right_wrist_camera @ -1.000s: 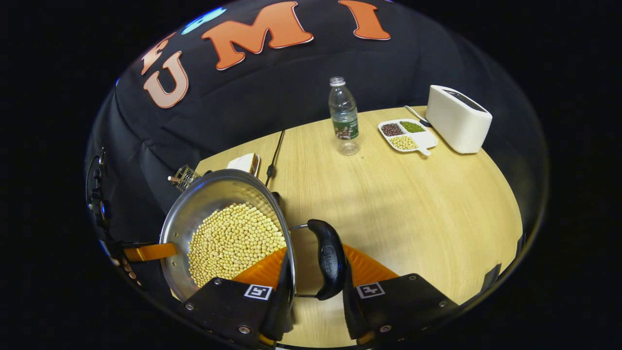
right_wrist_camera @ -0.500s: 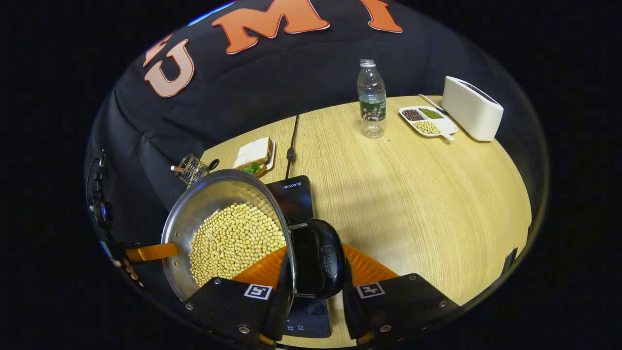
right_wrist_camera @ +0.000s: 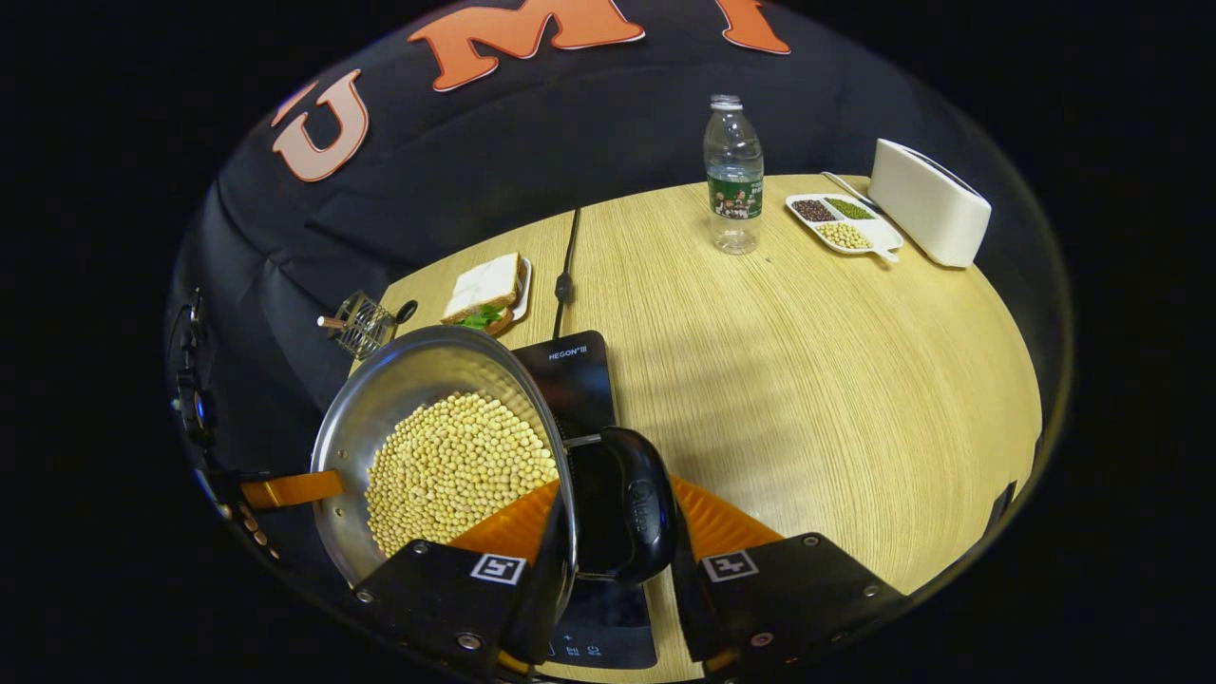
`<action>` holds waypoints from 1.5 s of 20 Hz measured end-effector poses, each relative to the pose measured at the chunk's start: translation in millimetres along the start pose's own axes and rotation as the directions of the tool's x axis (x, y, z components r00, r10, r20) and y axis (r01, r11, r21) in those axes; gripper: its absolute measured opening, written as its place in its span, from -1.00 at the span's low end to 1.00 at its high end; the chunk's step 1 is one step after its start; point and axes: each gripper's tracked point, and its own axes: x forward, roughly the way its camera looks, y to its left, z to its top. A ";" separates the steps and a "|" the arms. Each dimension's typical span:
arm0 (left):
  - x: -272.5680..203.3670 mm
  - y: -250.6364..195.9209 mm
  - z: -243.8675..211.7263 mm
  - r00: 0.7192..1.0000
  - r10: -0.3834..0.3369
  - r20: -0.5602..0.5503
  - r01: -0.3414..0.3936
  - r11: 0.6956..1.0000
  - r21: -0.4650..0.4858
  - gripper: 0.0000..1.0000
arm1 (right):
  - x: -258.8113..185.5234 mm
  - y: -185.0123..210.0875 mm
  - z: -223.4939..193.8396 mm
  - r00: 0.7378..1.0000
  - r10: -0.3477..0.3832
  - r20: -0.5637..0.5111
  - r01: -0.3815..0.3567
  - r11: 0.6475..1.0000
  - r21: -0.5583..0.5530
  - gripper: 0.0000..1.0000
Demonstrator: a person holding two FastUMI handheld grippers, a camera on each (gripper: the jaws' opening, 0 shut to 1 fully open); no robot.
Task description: First push the handle of the pot to place it horizontally, then grasp the pot with both hands and set it on the induction cooktop.
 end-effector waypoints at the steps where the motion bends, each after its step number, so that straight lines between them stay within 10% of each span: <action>1: -2.7 -1.6 1.0 1.000 0.005 0.005 -0.005 1.000 0.010 0.02 | 0.3 -2.2 -3.1 1.000 -0.014 -0.012 0.014 1.000 -0.008 0.10; 4: -13.1 -4.7 2.2 0.999 0.014 0.039 -0.014 1.000 0.005 0.22 | -7.2 -0.1 8.6 0.999 -0.017 0.046 0.019 0.999 -0.040 0.14; 5: -26.5 2.5 9.7 0.998 0.026 0.061 -0.026 1.000 0.003 0.31 | -15.0 -3.0 15.0 0.998 -0.023 0.063 0.026 0.999 -0.045 0.51; 7: -53.4 13.3 26.1 0.991 0.068 0.119 -0.071 0.997 0.024 1.00 | -29.8 -9.3 33.9 0.993 -0.038 0.111 0.044 0.998 -0.054 0.87; 11: -108.3 6.8 79.8 0.945 0.101 0.310 -0.130 0.989 0.074 0.96 | -87.1 -15.2 97.3 0.965 -0.039 0.259 0.060 0.995 -0.074 0.92; 17: -239.5 -16.6 173.5 0.777 0.106 0.620 -0.173 0.984 0.049 0.96 | -218.2 -14.6 194.4 0.842 -0.026 0.539 0.113 0.985 -0.127 0.92; 22: -344.0 -22.9 224.0 0.564 0.121 0.817 -0.222 0.975 0.009 0.94 | -323.8 -15.7 238.3 0.722 -0.018 0.691 0.135 0.984 -0.115 0.90; 30: -465.2 -12.6 230.2 0.423 0.155 0.893 -0.189 0.979 -0.081 0.94 | -433.7 -43.4 255.8 0.557 -0.051 0.829 0.163 0.985 -0.049 1.00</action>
